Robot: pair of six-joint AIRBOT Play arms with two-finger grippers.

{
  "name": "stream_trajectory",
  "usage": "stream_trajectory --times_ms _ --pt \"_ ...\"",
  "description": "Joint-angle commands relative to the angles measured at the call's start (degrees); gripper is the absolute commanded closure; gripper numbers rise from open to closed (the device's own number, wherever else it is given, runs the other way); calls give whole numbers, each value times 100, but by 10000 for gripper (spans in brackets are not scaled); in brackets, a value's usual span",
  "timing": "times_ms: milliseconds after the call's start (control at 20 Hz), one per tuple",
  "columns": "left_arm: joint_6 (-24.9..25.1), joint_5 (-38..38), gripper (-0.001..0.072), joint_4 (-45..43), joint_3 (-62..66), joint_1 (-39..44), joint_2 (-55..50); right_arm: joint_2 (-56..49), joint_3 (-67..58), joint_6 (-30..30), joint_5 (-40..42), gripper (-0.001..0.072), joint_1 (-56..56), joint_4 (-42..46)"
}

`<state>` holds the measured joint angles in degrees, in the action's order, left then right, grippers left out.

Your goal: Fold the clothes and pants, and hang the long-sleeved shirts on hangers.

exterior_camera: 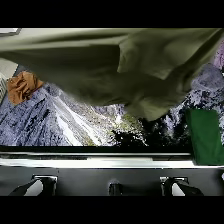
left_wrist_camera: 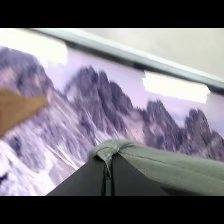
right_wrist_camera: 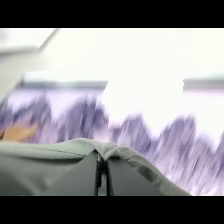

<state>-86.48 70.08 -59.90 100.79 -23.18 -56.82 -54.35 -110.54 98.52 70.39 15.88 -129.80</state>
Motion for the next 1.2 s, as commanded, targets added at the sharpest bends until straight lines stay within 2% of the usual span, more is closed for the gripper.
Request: stream_trajectory --times_ms 0,150,350,500,600,700,850,1000,1150 --pt "-446 262 693 -1099 595 9 901 793 -831 -682 223 686 -2 813" --pt "-643 573 693 -1587 592 9 1331 1217 -831 -1080 461 686 -2 1167" --pt "-579 752 693 -1473 321 35 1099 922 -739 -1661 782 687 -2 1187" --pt "-326 719 693 -1189 -332 299 494 61 -525 -2214 1342 686 -2 1145" --pt "-101 459 694 -1228 -796 662 -122 -787 -354 -2280 1491 686 -2 990" --pt "-94 -35 693 -1283 -1147 986 -909 -1670 -212 -2253 1460 685 -39 844" --pt "-118 -695 693 -1370 -1224 1318 -2376 -3132 -116 -2004 1147 685 -407 1088" --pt "-258 -1499 693 -1366 -1073 1508 -3709 -4485 -116 -1862 264 686 -789 1276" --pt "-310 -1899 693 -1364 -483 1578 -4728 -5372 -116 -1886 -750 686 -938 1283"
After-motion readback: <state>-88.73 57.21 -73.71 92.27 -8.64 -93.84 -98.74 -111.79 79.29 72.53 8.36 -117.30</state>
